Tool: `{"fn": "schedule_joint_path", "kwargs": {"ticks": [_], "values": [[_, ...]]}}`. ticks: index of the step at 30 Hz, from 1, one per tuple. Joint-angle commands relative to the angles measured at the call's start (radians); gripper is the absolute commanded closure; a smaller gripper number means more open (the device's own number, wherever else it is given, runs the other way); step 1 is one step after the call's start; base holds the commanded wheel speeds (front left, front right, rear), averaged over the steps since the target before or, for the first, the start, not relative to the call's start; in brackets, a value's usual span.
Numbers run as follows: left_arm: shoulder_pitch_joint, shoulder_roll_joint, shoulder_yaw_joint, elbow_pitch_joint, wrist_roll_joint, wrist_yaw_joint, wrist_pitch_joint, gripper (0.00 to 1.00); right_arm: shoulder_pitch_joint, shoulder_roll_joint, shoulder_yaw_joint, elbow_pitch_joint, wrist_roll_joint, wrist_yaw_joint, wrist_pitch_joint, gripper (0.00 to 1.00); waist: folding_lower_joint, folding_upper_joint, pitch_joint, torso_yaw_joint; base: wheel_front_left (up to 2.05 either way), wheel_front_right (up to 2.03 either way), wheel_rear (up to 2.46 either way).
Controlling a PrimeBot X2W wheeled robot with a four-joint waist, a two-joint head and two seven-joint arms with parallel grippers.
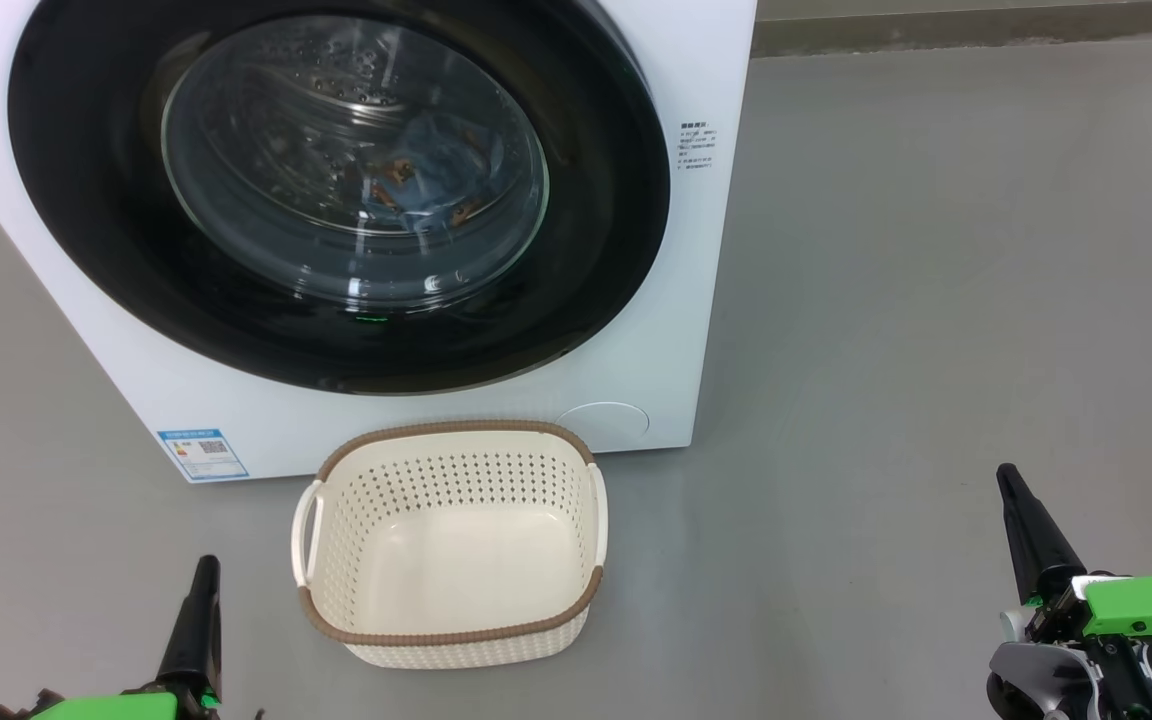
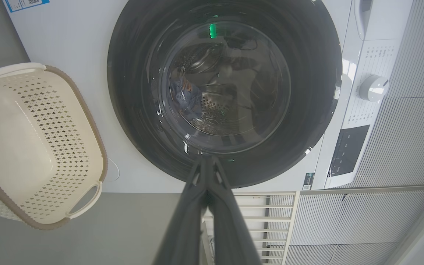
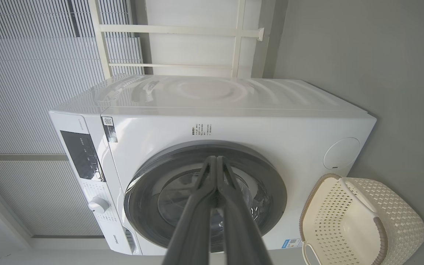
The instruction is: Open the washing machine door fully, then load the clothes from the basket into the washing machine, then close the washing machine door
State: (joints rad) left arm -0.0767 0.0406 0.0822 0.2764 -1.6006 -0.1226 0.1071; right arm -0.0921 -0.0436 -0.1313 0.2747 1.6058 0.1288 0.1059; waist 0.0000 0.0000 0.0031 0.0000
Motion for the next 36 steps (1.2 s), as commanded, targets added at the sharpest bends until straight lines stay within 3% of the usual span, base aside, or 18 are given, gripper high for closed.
{"fn": "schedule_joint_path", "kwargs": {"ticks": [1,36], "values": [[-0.031,0.010,0.032,-0.031,-0.008,-0.008,0.006,1.00,-0.016,-0.008,0.018,-0.030,0.003,0.002,0.007,1.00,0.0000,0.0000,0.000,0.000,0.00,0.00,0.00],[-0.031,0.010,0.032,-0.031,-0.008,-0.008,0.006,1.00,-0.016,-0.007,0.017,-0.030,0.002,0.002,0.008,1.00,0.0000,0.0000,0.000,0.000,0.00,0.00,0.00]]}}
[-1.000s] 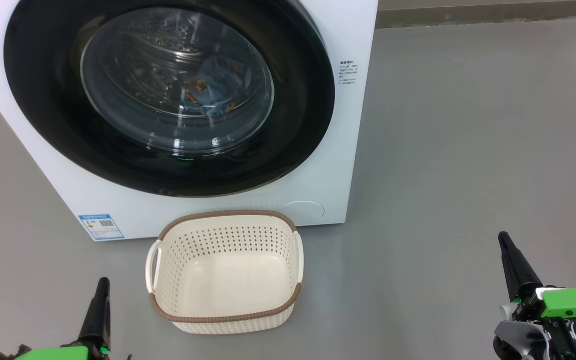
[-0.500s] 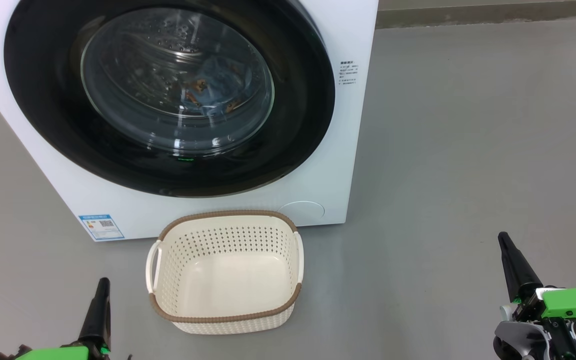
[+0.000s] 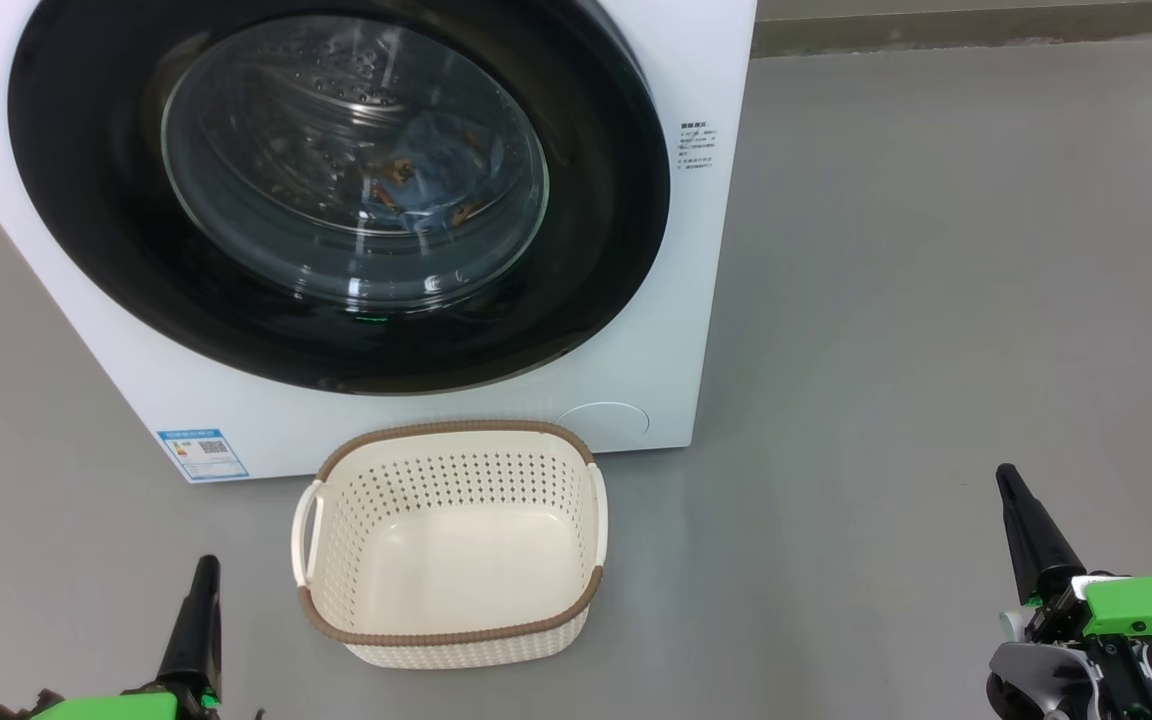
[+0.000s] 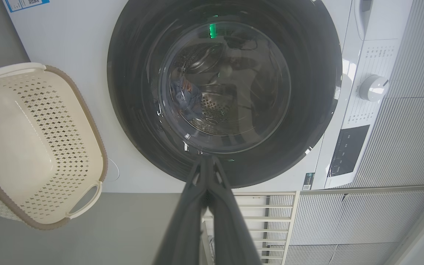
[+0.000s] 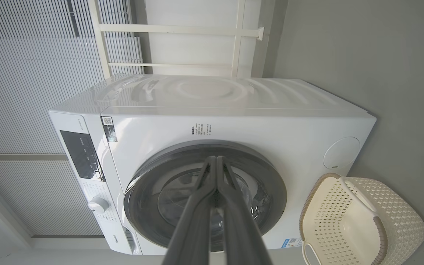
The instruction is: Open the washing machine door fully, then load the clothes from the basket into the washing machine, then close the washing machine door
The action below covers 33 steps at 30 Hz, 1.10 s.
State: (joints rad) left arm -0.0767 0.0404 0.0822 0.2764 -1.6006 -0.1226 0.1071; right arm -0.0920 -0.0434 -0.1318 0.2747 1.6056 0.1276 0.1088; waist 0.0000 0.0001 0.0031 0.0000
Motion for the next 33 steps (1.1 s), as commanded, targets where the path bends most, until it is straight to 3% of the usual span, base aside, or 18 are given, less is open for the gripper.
{"fn": "schedule_joint_path", "kwargs": {"ticks": [1,33], "values": [[-0.031,0.010,0.032,-0.031,-0.008,-0.008,0.006,1.00,-0.016,-0.007,0.018,-0.030,0.003,0.003,0.005,1.00,0.0000,-0.0001,0.000,0.000,0.00,0.00,0.00],[-0.031,0.010,0.032,-0.031,-0.008,-0.008,0.006,1.00,-0.016,-0.007,0.017,-0.030,0.002,0.003,0.005,1.00,0.0000,-0.0001,0.000,0.000,0.00,0.00,0.00]]}}
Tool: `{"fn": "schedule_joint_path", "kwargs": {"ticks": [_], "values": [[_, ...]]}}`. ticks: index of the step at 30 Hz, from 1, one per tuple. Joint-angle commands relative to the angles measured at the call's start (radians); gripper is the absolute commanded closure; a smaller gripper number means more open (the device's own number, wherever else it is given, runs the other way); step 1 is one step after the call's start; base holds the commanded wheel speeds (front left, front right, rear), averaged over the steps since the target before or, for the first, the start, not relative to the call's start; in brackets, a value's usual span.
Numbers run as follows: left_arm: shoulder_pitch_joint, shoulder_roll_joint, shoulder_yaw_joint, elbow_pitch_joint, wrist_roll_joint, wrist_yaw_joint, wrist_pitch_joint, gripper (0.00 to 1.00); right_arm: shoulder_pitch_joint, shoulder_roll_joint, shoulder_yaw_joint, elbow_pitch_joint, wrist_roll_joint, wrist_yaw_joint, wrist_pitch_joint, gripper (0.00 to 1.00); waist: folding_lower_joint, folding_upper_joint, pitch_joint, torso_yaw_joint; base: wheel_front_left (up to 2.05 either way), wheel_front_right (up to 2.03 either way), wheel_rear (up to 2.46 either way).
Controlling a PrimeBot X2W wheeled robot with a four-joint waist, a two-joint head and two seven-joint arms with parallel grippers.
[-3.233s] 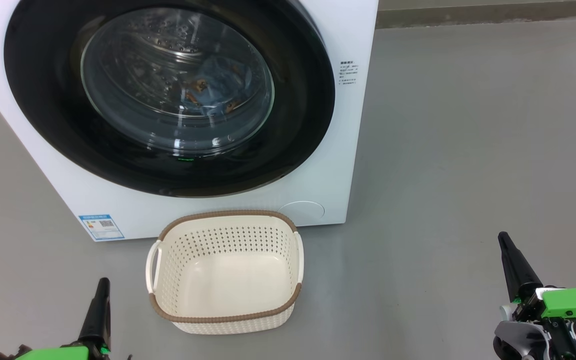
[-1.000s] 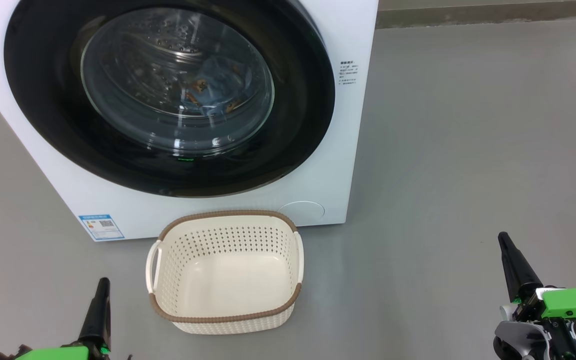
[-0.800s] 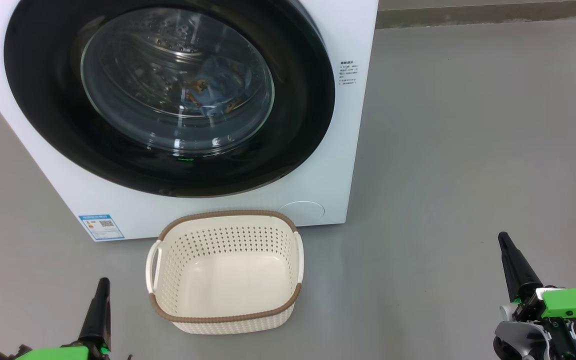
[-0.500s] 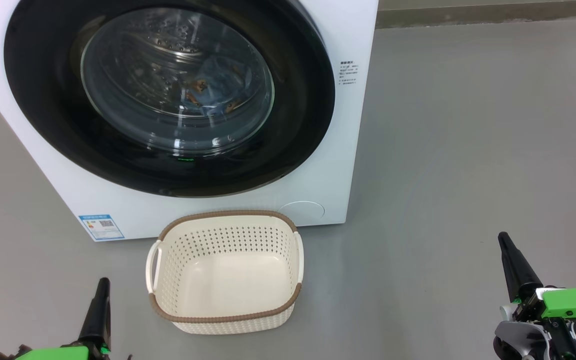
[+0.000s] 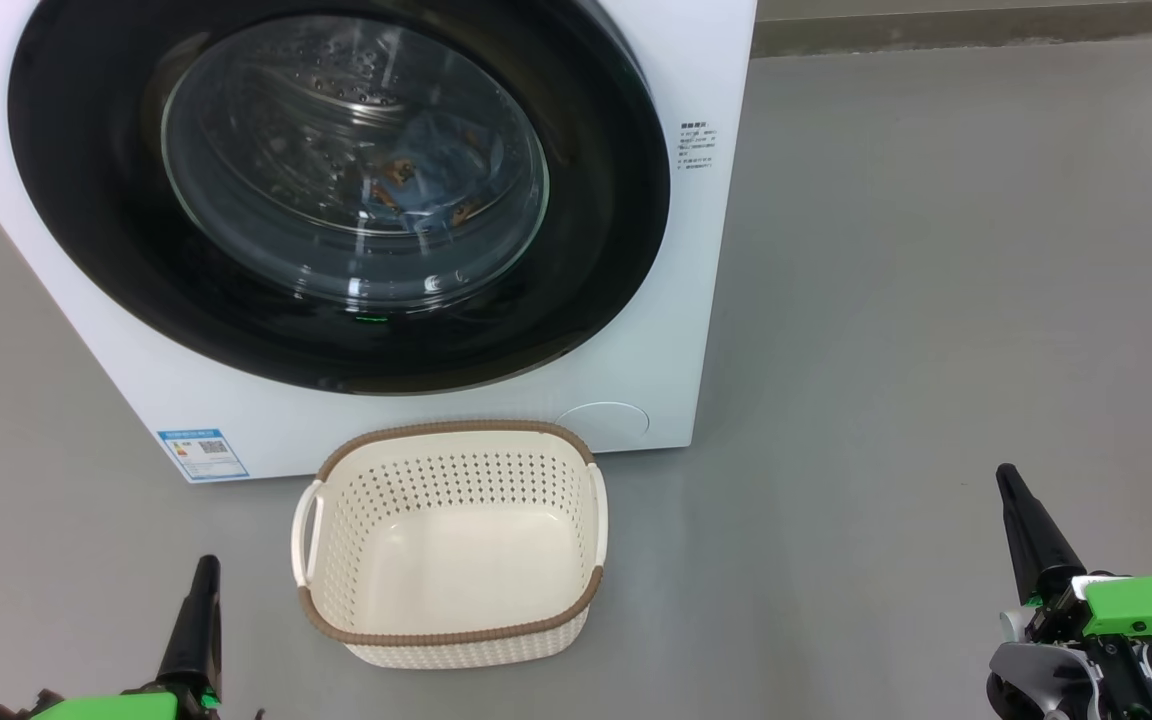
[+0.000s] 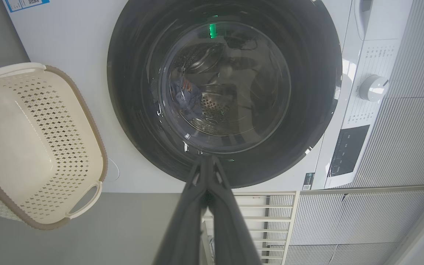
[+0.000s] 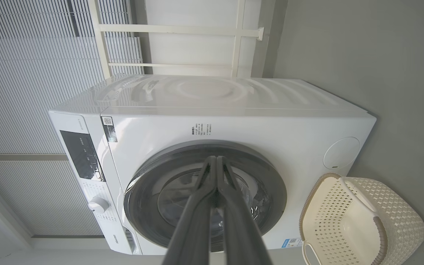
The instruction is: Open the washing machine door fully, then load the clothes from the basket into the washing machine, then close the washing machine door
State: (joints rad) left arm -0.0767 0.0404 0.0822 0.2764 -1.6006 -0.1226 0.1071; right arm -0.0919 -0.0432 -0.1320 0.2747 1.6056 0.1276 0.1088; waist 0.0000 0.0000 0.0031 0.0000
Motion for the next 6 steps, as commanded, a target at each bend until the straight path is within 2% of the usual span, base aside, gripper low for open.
{"fn": "schedule_joint_path", "kwargs": {"ticks": [1,6], "values": [[-0.031,0.010,0.032,-0.031,-0.008,-0.008,0.006,1.00,-0.016,-0.007,0.017,-0.030,0.002,0.003,0.005,1.00,0.0000,0.0000,0.000,0.000,0.00,0.00,0.00],[-0.031,0.010,0.032,-0.031,-0.008,-0.008,0.006,1.00,-0.016,-0.007,0.017,-0.030,0.002,0.003,0.005,1.00,0.0000,0.0000,0.000,0.000,0.00,0.00,0.00]]}}
